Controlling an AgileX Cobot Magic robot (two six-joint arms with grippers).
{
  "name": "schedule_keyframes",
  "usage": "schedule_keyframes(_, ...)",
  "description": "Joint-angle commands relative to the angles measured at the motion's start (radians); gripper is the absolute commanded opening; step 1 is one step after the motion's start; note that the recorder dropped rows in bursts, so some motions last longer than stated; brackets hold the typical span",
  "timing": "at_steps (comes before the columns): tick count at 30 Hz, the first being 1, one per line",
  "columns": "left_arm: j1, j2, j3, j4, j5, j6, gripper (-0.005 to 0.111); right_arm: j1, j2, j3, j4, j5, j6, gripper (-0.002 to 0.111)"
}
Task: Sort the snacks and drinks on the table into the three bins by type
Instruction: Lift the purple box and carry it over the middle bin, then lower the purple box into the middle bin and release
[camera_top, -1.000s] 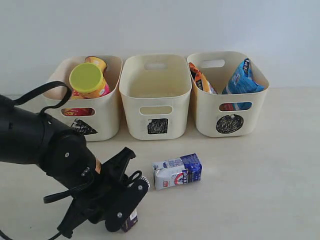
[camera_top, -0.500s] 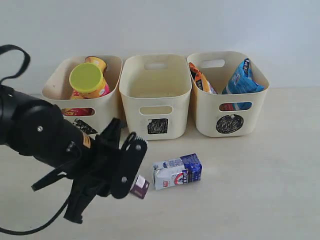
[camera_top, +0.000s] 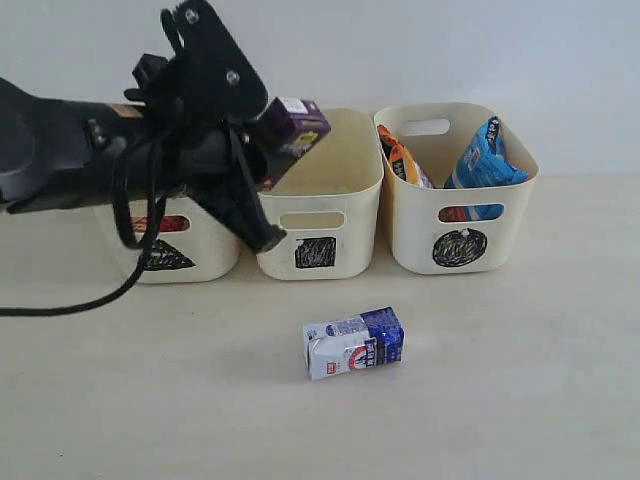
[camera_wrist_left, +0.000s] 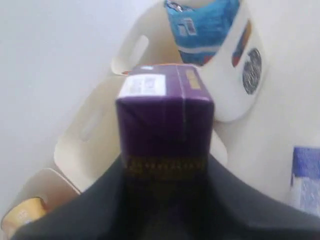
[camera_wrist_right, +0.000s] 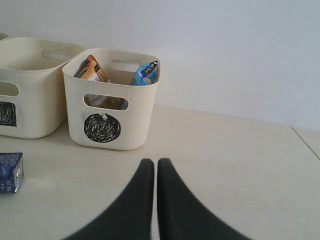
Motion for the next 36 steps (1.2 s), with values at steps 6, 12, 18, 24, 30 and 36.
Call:
schedule_keyframes(6,-0.001,0.148,-0.166,-0.016,-0.23,-0.522,0.004,-0.003,-0.007,-0.001,0.002,-0.004,-0.007,0.0)
schedule_keyframes(12,-0.001,0.346,-0.318,-0.014,-0.44,-0.722,0.004,-0.003,-0.007,-0.001,0.002,-0.004,-0.007,0.0)
schedule_keyframes(18,-0.001,0.517,-0.437,0.013,-0.486,-0.784,0.004,-0.003,-0.007,-0.001,0.002,-0.004,-0.007,0.0)
schedule_keyframes(24,0.0,0.635,-0.505,0.015,-0.533,-0.78,0.004,-0.003,-0.007,-0.001,0.002,-0.004,-0.007,0.0)
schedule_keyframes(30,0.01,0.692,-0.527,0.017,-0.523,-0.751,0.032,-0.003,-0.007,-0.001,0.002,-0.004,-0.007,0.0)
schedule_keyframes(36,0.027,0.709,-0.527,0.014,-0.498,-0.751,0.068,-0.003,-0.007,-0.001,0.002,-0.004,-0.007,0.0)
